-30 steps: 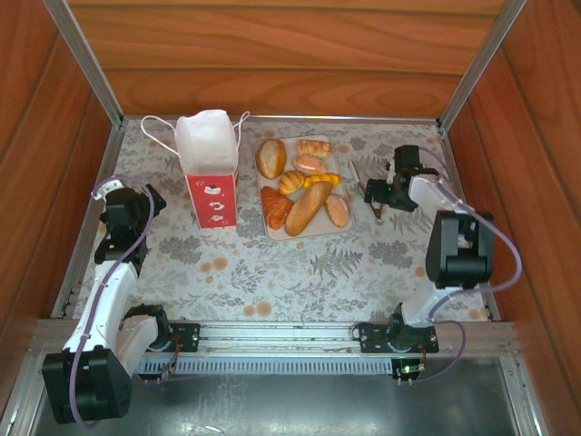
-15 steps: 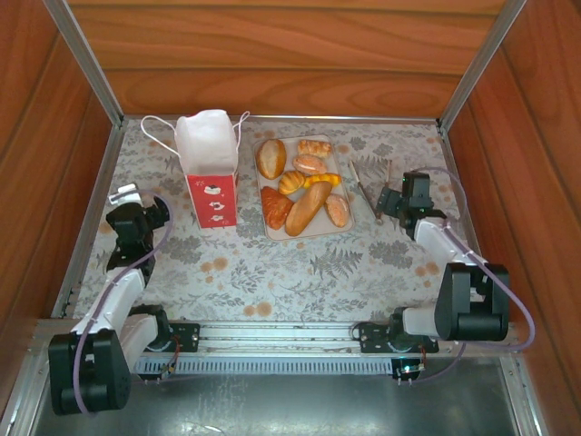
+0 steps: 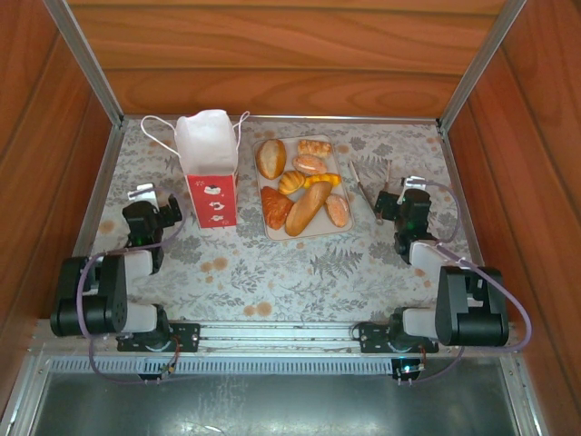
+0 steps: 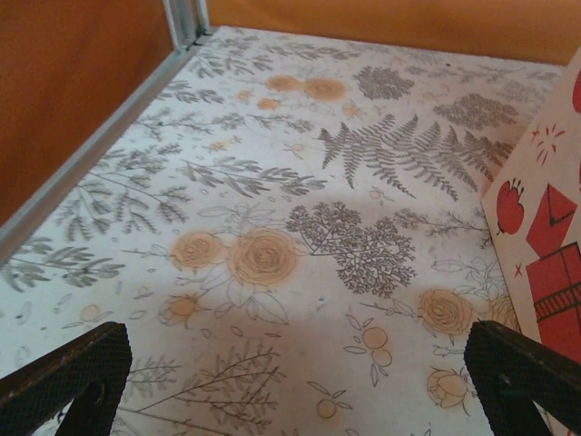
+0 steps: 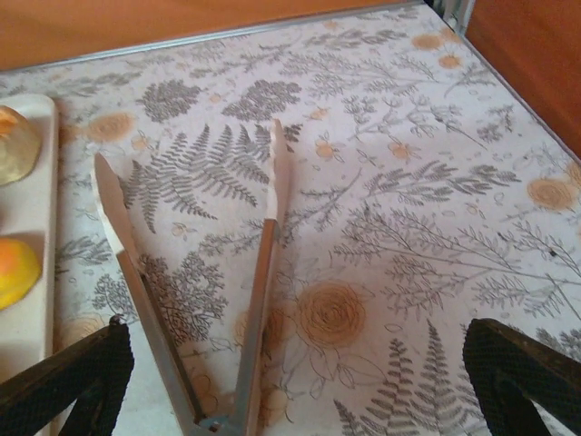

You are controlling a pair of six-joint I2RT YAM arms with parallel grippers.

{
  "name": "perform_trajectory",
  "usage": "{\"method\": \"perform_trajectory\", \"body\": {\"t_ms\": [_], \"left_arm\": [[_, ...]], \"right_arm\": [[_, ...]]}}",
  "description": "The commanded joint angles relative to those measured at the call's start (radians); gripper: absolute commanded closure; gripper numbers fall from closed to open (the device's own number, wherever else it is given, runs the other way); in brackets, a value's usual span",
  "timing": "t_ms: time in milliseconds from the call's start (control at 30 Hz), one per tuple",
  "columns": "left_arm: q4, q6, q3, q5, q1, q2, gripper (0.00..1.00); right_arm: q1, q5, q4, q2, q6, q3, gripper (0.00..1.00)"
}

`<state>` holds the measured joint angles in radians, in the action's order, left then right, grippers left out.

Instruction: Take the fake bread out of the paper bag

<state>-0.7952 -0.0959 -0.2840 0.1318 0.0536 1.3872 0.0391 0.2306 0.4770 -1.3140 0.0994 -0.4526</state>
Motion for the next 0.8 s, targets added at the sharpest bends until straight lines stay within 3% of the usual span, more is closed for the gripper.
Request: {"method": "perform_trajectory", "body": {"t_ms": [0, 100, 367, 567, 767], "left_arm": [[-0.165, 0.022, -0.011, -0.038, -0.005, 0.092, 0.00], [-0.258, 0.045, -0.036, -0.074, -0.007, 0.198, 0.00], [-0.129, 0.045, -0.094, -0.073, -0.008, 0.190, 0.00], [-0.123, 0.048, -0.096, -0.072, -0.009, 0.187, 0.00], [-0.123, 0.050, -0.097, -0.072, -0.009, 0.188, 0.00]], "right_arm": [[0.003, -0.038, 0.130, -0.020, -0.021, 0.034, 0.00], [0.002, -0.051, 0.150, -0.030, -0.031, 0.032, 0.00], [-0.011, -0.096, 0.377, -0.221, -0.059, 0.044, 0.00], [-0.029, -0.204, 0.220, -0.219, -0.083, -0.026, 0.00], [-0.028, -0.205, 0.235, -0.214, -0.087, -0.019, 0.00]]}}
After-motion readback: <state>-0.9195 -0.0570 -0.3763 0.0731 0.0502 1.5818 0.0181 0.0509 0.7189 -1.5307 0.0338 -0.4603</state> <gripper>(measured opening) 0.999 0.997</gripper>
